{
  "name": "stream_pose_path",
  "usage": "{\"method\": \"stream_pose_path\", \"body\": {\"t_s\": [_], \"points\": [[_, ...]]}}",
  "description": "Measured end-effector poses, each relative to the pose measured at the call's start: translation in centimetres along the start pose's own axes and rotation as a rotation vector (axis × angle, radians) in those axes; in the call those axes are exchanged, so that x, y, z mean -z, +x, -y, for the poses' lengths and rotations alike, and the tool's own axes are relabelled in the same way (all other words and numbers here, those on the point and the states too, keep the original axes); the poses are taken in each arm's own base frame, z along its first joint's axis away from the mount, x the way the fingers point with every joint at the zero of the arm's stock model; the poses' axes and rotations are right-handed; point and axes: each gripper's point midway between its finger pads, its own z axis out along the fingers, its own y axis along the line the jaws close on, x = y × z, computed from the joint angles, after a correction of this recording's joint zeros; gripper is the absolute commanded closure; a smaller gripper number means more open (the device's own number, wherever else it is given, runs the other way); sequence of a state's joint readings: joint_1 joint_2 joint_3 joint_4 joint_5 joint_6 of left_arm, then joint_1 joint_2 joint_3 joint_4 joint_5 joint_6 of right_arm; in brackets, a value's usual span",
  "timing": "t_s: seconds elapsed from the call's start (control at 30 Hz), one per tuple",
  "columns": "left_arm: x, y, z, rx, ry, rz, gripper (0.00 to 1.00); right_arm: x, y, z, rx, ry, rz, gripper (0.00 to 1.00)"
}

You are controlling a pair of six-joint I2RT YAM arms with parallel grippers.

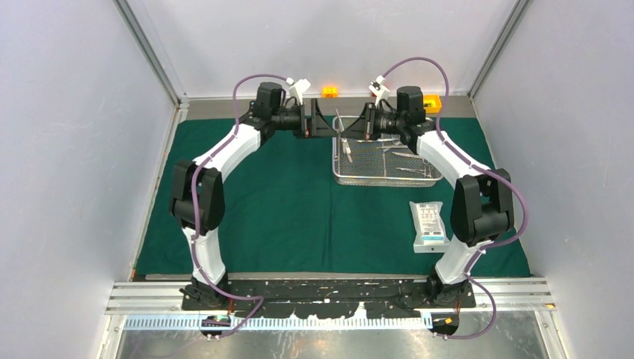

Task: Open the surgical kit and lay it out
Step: Place the medical item in the container.

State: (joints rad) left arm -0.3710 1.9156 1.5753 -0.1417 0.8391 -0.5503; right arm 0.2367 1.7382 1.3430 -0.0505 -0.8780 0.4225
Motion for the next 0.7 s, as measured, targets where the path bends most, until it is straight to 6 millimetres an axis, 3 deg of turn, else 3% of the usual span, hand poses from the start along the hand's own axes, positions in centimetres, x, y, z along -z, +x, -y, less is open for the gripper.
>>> {"method": "stream_pose_path", "body": {"t_s": [0.13, 0.47, 0.6, 0.7], "points": [[0.0, 0.0, -0.1, -0.017, -0.003, 0.000, 0.13, 0.5, 0.9, 2.5, 0.031, 0.110, -0.022, 0.99], [1.2, 1.5, -1.9, -0.156, -0.104, -0.030, 0.12, 3.5, 1.8, 12.4, 0.203, 0.546, -0.146, 0.99], [2.8, 2.0, -1.5, -0.239, -0.146, -0.036, 0.11, 3.6, 3.3, 17.2, 0.237, 0.671, -0.261, 0.99], [3.7, 1.8, -1.0, -0.294, -0.167, -0.032, 0.10, 3.7, 5.7, 20.3, 0.234, 0.732, -0.356, 0.95]]}}
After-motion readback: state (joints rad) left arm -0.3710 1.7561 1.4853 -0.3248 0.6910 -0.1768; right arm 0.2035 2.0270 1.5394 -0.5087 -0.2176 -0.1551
